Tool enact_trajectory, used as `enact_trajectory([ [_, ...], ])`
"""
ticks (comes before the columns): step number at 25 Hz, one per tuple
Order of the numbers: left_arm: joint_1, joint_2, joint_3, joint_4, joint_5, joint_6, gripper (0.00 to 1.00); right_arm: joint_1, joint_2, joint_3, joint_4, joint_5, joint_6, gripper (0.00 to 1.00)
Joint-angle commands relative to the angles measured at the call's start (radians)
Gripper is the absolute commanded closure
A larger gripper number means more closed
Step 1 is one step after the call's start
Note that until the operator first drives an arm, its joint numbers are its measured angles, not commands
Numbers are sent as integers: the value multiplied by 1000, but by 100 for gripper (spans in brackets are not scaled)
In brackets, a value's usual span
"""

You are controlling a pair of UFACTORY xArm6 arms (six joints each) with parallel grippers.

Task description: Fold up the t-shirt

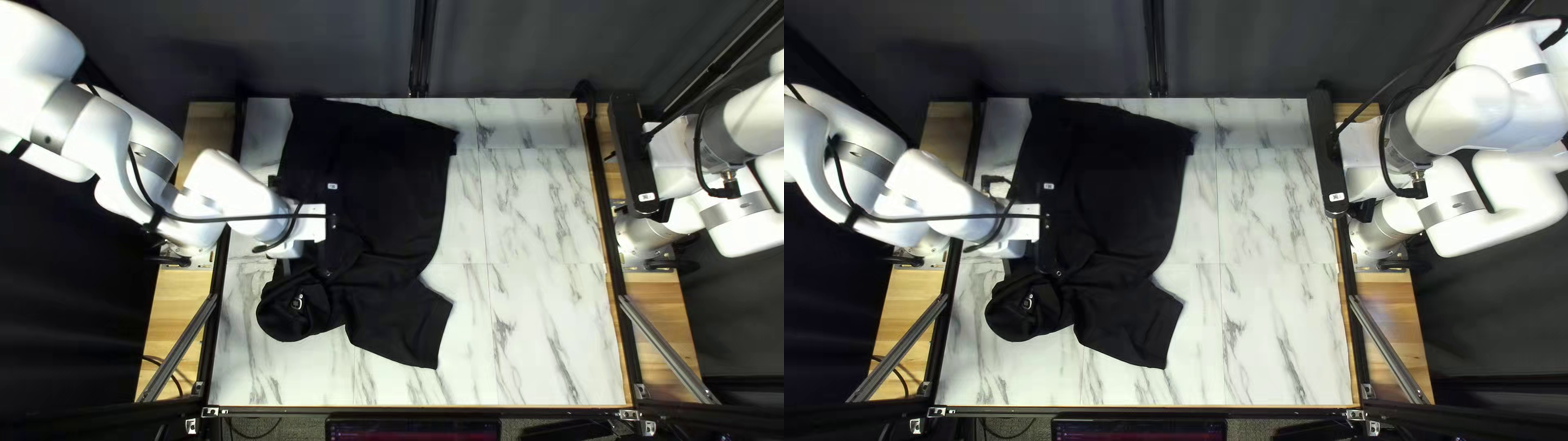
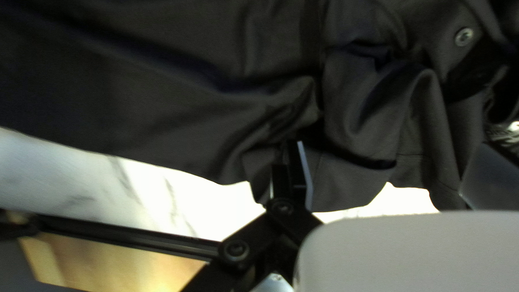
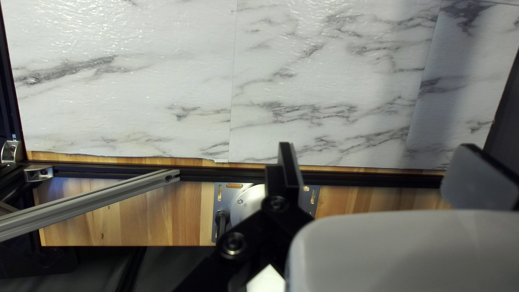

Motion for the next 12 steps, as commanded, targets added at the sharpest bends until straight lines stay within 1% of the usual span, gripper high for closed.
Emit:
enact_trajectory([
  [1,22,-4,20,10,-18,-24,0,0,0,0,0,0,0,0],
  [3,52,-1,37,24,-41,-29,0,0,0,0,0,0,0,0],
  [5,91,24,50,40,-83,-28,0,0,0,0,0,0,0,0],
  [8,128,48,61,57,-120,-32,0,0,0,0,0,0,0,0],
  [11,151,70,54,62,-118,-35,0,0,0,0,0,0,0,0],
  [12,156,77,42,55,-98,-32,0,0,0,0,0,0,0,0],
])
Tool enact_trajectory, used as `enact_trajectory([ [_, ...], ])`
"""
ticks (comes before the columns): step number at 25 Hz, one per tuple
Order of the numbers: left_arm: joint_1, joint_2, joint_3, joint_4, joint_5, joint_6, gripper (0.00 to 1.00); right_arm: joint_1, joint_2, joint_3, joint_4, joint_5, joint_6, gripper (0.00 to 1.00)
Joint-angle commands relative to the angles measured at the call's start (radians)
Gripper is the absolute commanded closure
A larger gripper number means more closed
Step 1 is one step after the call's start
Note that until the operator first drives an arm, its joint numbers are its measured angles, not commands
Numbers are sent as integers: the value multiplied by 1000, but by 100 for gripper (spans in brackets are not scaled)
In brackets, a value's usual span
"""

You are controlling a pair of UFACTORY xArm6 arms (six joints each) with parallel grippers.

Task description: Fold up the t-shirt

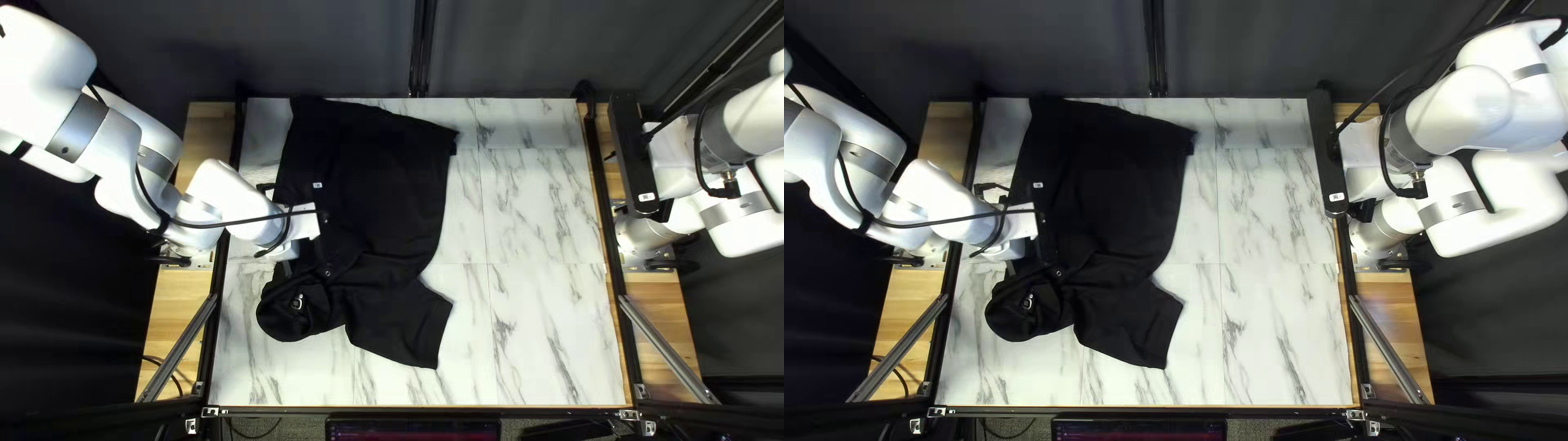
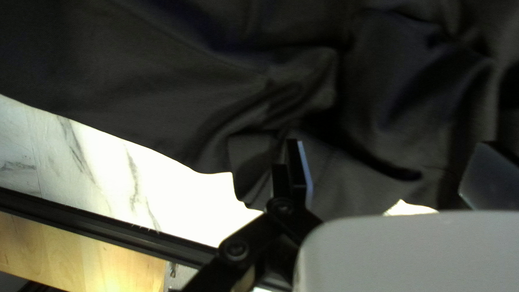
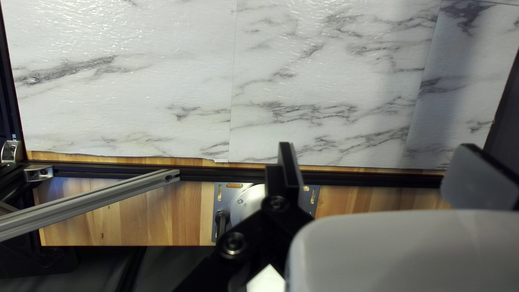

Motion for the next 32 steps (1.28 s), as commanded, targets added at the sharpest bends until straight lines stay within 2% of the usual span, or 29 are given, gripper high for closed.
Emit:
enact_trajectory([
  [1,21,21,-22,-9,39,3,0,0,0,0,0,0,0,0],
  [5,9,-42,-6,-25,122,-14,0,0,0,0,0,0,0,0],
  [9,-20,-87,30,-36,146,-53,0,0,0,0,0,0,0,0],
  [16,-46,-34,9,-61,120,-79,0,0,0,0,0,0,0,0],
  [17,-47,-29,5,-67,121,-76,3,0,0,0,0,0,0,0],
  [19,-48,-25,-3,-76,126,-68,100,0,0,0,0,0,0,0],
  [29,-42,-13,-43,-99,165,-43,100,0,0,0,0,0,0,0],
  [32,-46,-43,-59,-97,219,-47,100,0,0,0,0,0,0,0],
])
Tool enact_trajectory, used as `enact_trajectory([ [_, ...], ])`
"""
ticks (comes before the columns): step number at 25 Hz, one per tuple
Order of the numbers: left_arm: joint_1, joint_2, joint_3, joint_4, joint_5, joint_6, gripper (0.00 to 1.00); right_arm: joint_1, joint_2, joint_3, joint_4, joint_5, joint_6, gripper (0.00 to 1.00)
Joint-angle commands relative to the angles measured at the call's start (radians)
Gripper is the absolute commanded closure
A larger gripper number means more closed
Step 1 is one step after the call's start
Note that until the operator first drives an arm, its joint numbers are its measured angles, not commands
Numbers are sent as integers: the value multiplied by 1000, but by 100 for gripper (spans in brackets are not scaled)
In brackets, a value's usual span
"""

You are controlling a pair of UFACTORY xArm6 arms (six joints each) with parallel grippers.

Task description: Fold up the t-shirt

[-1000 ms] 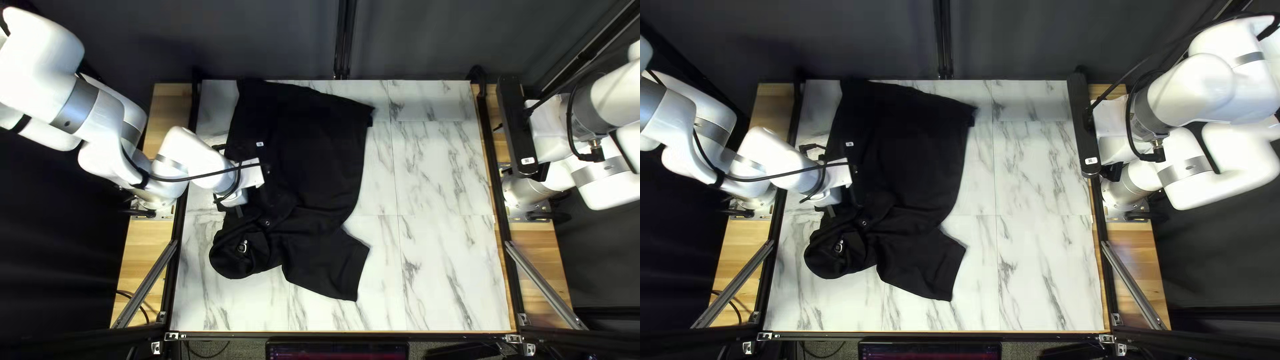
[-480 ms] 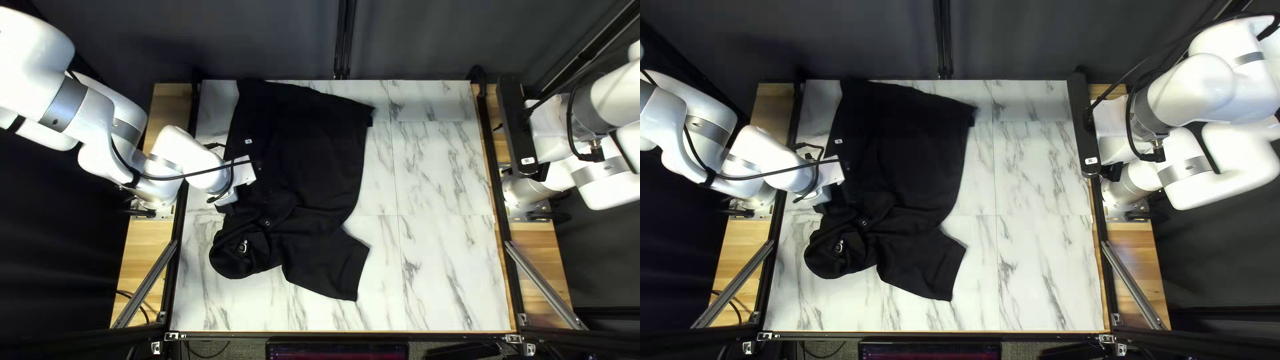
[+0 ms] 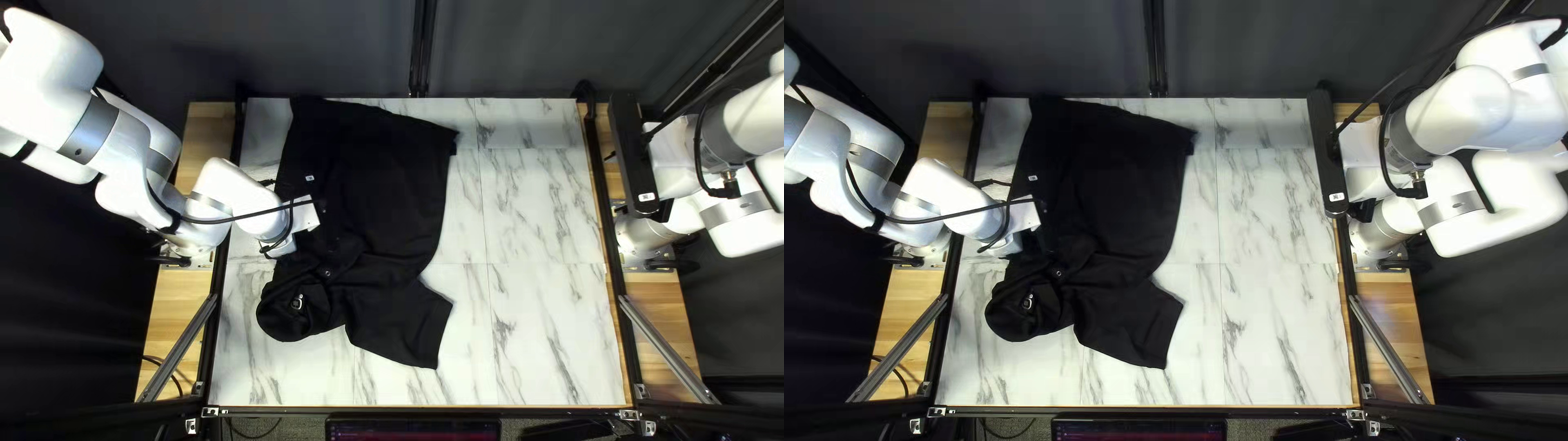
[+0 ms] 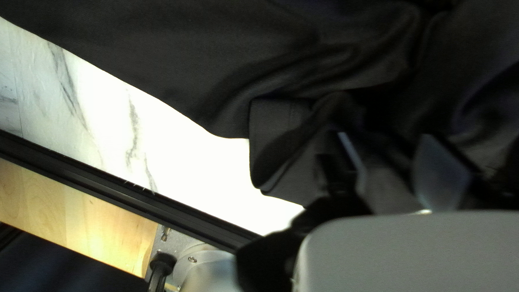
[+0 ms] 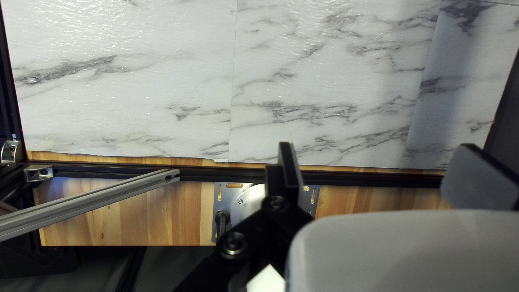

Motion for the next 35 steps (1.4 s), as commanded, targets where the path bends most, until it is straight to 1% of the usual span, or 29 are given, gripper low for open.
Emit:
enact_trajectory([
  [1,-3,-29,-27,3,65,-1,100,0,0,0,0,0,0,0],
  [3,-2,-33,-66,8,114,10,100,0,0,0,0,0,0,0],
  [4,-3,-32,-73,10,121,11,100,0,0,0,0,0,0,0],
  [10,13,20,-287,56,280,102,100,0,0,0,0,0,0,0],
  [12,11,39,-346,74,300,135,100,0,0,0,0,0,0,0],
  [14,8,69,-409,99,296,181,100,0,0,0,0,0,0,0],
  [16,13,118,-495,135,273,252,100,0,0,0,0,0,0,0],
  [17,14,124,-508,144,264,271,100,0,0,0,0,0,0,0],
  [19,25,177,-587,174,224,350,100,0,0,0,0,0,0,0],
  [21,30,228,-649,201,161,431,100,0,0,0,0,0,0,0],
  [22,28,241,-662,206,143,450,100,0,0,0,0,0,0,0],
  [23,20,286,-704,216,107,481,100,0,0,0,0,0,0,0],
  [27,-13,393,-757,231,-10,511,100,0,0,0,0,0,0,0],
  [31,-56,509,-766,248,-166,471,100,0,0,0,0,0,0,0],
  [32,-59,522,-767,247,-184,467,100,0,0,0,0,0,0,0],
  [33,-74,577,-785,246,-224,448,100,0,0,0,0,0,0,0],
  [35,-85,629,-793,233,-275,434,100,0,0,0,0,0,0,0],
])
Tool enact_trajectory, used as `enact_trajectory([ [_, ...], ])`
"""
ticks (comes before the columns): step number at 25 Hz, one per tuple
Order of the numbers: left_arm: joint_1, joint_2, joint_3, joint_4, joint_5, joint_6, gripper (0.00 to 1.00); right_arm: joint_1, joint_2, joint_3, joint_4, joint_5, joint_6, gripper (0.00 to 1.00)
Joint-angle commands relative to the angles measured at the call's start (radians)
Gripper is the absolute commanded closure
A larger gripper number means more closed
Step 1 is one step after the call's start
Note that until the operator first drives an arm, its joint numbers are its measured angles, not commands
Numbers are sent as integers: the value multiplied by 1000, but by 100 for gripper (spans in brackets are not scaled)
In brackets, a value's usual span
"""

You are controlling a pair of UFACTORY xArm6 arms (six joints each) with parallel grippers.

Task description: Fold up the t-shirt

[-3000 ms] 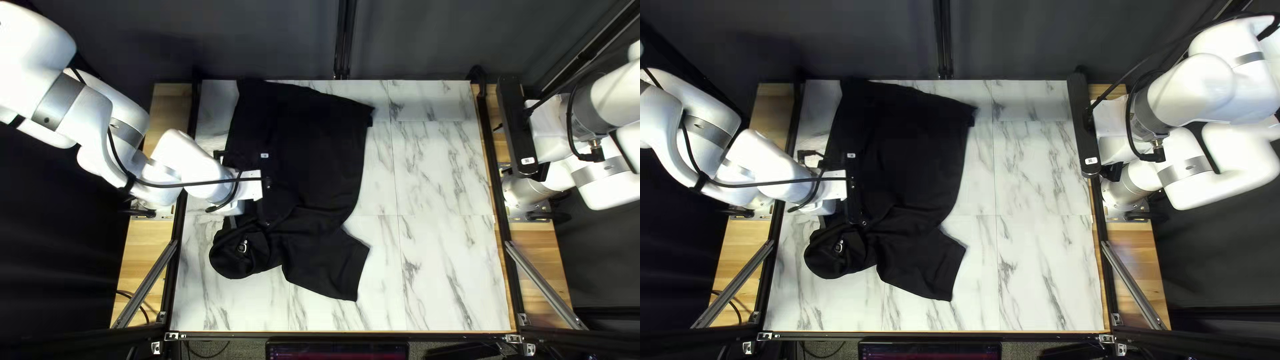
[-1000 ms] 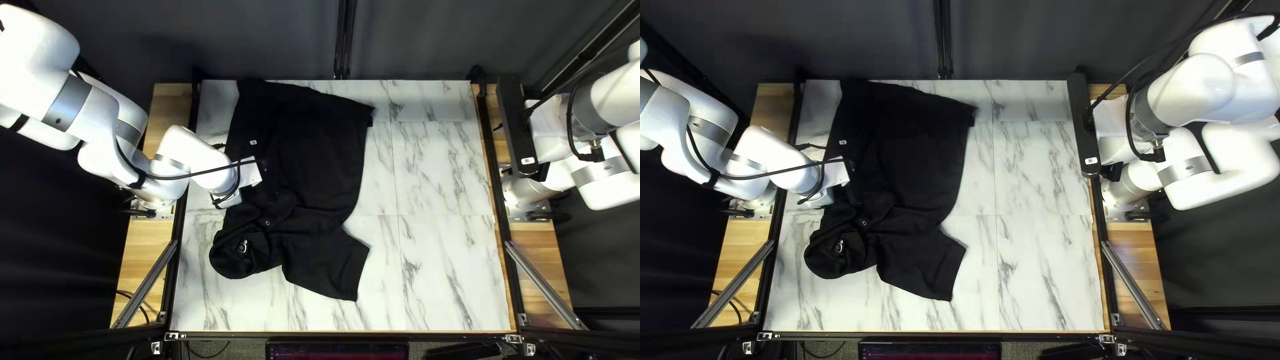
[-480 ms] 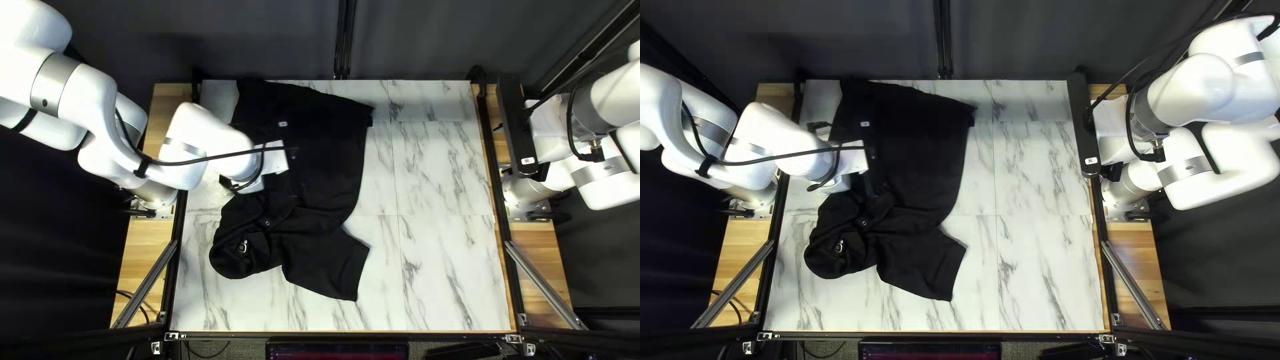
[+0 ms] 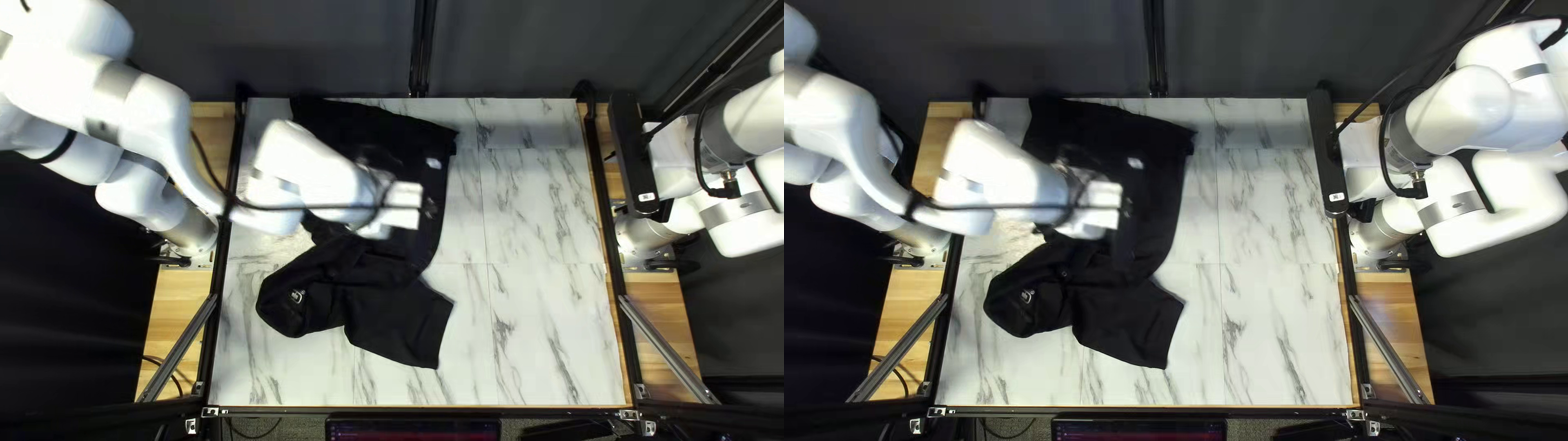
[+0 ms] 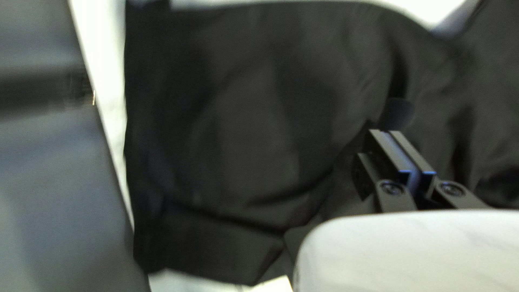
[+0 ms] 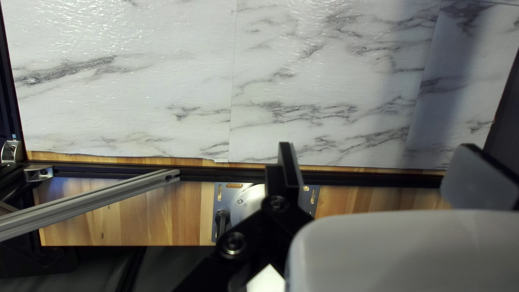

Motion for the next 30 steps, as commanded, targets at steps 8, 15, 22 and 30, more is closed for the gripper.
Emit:
enact_trajectory([
  [8,-77,225,-88,-109,-43,-67,0,0,0,0,0,0,0,0],
  [15,-108,285,-130,-124,88,-207,0,0,0,0,0,0,0,0],
  [22,-115,338,-134,-102,172,-385,0,0,0,0,0,0,0,0],
  [30,-64,353,-116,-108,158,-383,97,0,0,0,0,0,0,0],
])
